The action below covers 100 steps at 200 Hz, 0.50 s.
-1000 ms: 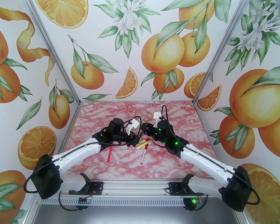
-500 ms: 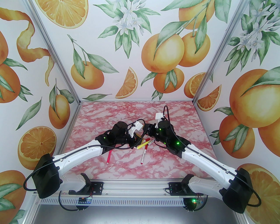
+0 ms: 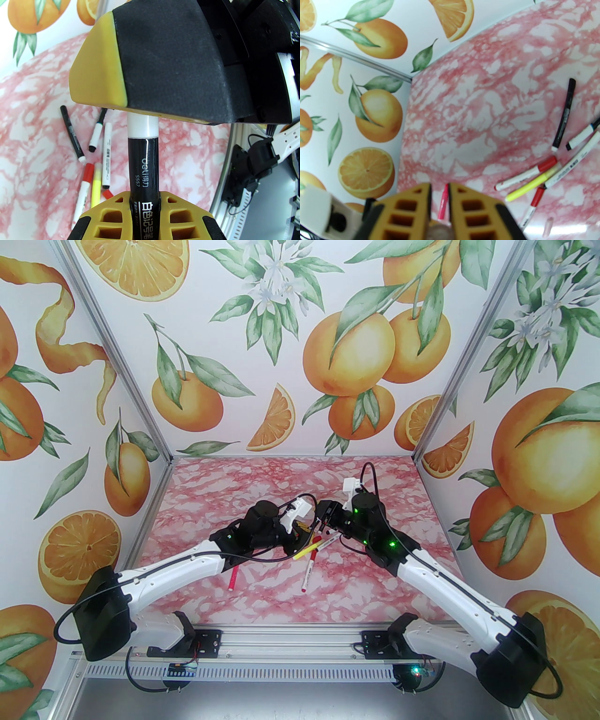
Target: Open the pen caps
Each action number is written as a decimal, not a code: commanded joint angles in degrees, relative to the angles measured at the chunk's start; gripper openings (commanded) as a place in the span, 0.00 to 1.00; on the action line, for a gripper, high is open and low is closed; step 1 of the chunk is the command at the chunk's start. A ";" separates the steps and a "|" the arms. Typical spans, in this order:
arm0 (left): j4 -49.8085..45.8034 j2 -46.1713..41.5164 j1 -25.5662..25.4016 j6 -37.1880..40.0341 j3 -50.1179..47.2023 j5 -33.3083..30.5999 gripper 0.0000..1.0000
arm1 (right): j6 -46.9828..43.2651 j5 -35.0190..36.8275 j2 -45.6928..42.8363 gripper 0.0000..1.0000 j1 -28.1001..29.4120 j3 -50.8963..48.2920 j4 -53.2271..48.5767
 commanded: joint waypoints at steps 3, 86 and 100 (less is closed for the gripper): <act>-12.58 1.63 -2.12 1.27 -1.75 5.96 0.00 | -1.56 14.17 -1.90 0.00 -6.06 1.55 7.36; -12.33 0.54 -2.38 0.72 -3.41 10.86 0.00 | -3.07 17.80 -3.49 0.00 -7.65 0.33 8.03; -12.85 1.09 -2.41 0.88 -3.32 12.01 0.00 | -3.22 17.87 -3.72 0.00 -8.02 0.41 7.99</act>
